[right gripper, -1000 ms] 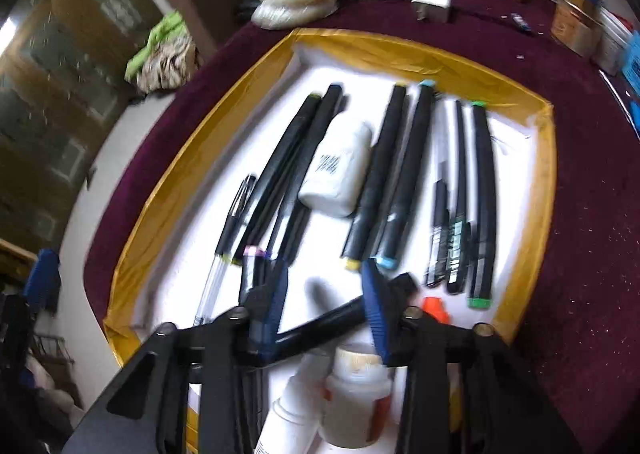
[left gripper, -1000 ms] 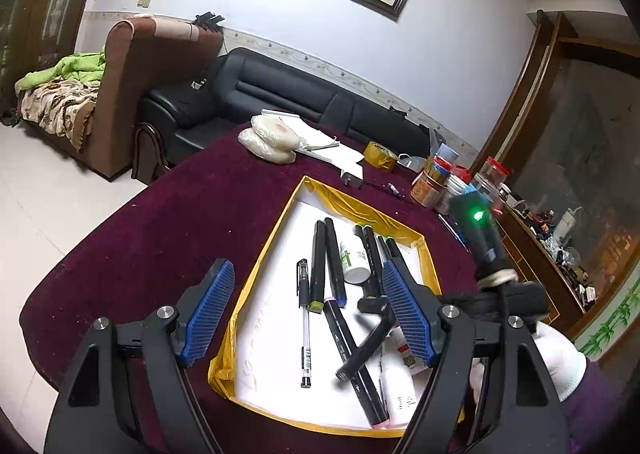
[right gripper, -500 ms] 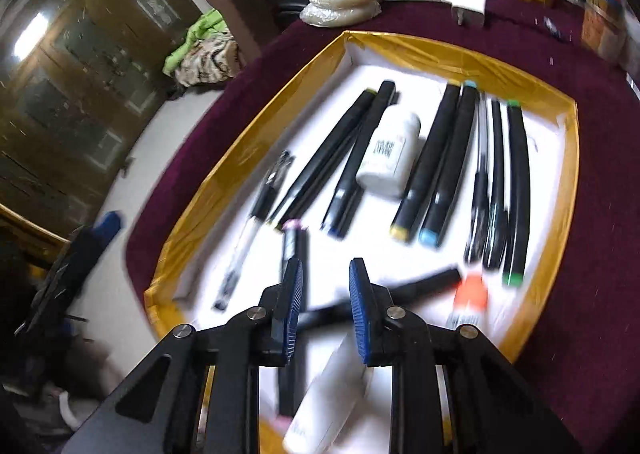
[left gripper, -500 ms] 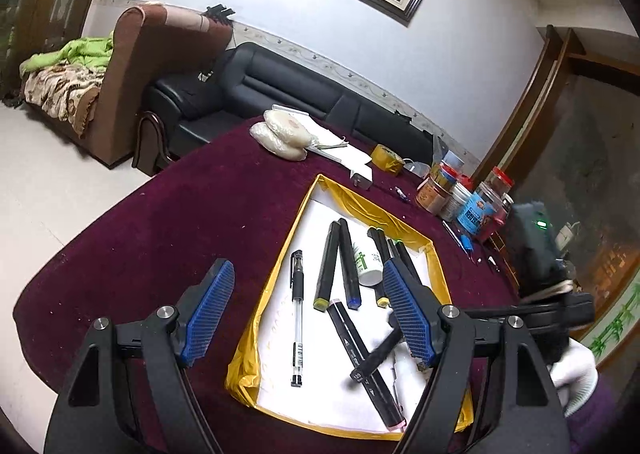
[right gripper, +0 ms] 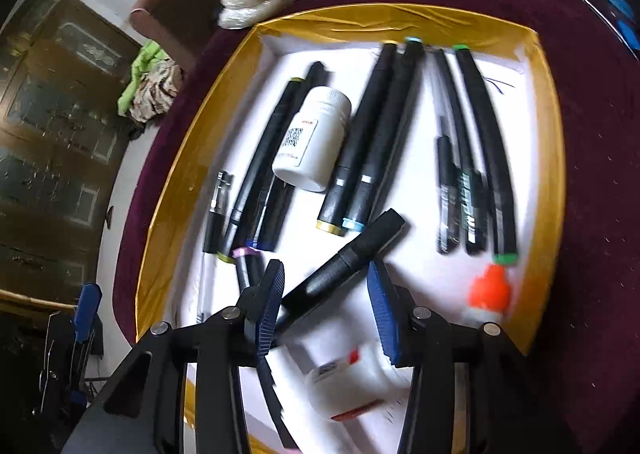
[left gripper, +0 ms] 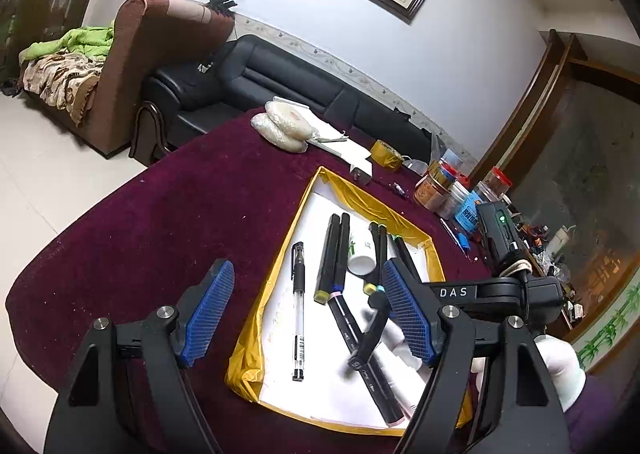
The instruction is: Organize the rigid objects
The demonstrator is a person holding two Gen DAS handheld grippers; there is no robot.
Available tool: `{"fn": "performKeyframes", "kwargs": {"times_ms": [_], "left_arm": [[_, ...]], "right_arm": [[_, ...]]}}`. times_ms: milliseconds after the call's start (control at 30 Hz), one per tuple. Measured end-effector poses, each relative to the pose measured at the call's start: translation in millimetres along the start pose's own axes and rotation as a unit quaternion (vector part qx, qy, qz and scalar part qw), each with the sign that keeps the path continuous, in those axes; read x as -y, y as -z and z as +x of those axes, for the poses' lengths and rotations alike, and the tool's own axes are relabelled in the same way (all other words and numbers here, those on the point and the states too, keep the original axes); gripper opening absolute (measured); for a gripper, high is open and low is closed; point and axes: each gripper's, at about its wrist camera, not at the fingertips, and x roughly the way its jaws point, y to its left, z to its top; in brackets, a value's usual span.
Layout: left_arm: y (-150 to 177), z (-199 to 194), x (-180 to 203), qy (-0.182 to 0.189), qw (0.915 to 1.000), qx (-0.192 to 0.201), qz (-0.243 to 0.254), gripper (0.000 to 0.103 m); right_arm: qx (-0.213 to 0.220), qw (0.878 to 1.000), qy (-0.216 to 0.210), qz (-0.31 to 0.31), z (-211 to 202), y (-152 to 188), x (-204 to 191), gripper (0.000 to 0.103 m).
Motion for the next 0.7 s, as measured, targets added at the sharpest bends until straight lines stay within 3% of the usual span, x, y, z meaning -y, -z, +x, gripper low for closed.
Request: {"fn": "performKeyframes", "kwargs": {"times_ms": [133, 267, 400, 500, 567, 633, 700], "left_arm": [[0.9, 2.4, -0.9, 0.004, 1.0, -0.006, -0.003, 0.077], [0.5, 0.8, 1.2, 0.005, 1.0, -0.001, 0.0, 0.077], [0.5, 0.3, 7.0, 0.006, 1.0, 0.001, 0.006, 0.077], [-1.6, -6.1, 19.0, 0.002, 0.9996, 0.013, 0.025, 0.077], [-5.5, -15.1, 30.9, -0.024, 0.9976, 0.038, 0.053, 0.077], [-8.4, -29.7, 46.6, -0.078, 0.9902, 0.08, 0.084, 0.077], [-8.9, -51.5, 66.9, -0.119, 0.977, 0.14, 0.108, 0.092]], "right_arm": [[0.023, 0.998, 0.034, -0.047, 1.2, 3.9, -15.3, 0.032], [0.035, 0.997, 0.024, -0.058, -9.7, 9.3, -17.8, 0.019], [0.058, 0.995, 0.052, -0.065, -21.5, 4.0, -15.4, 0.017], [0.067, 0.996, 0.01, -0.058, -22.5, 1.3, -8.6, 0.018], [0.076, 0.996, -0.007, -0.043, -28.3, 5.6, -3.5, 0.018], [0.099, 0.994, -0.015, -0.046, -42.6, 10.3, 1.6, 0.019], [0.132, 0.989, -0.009, -0.06, -60.9, 17.7, 1.5, 0.019]]}}
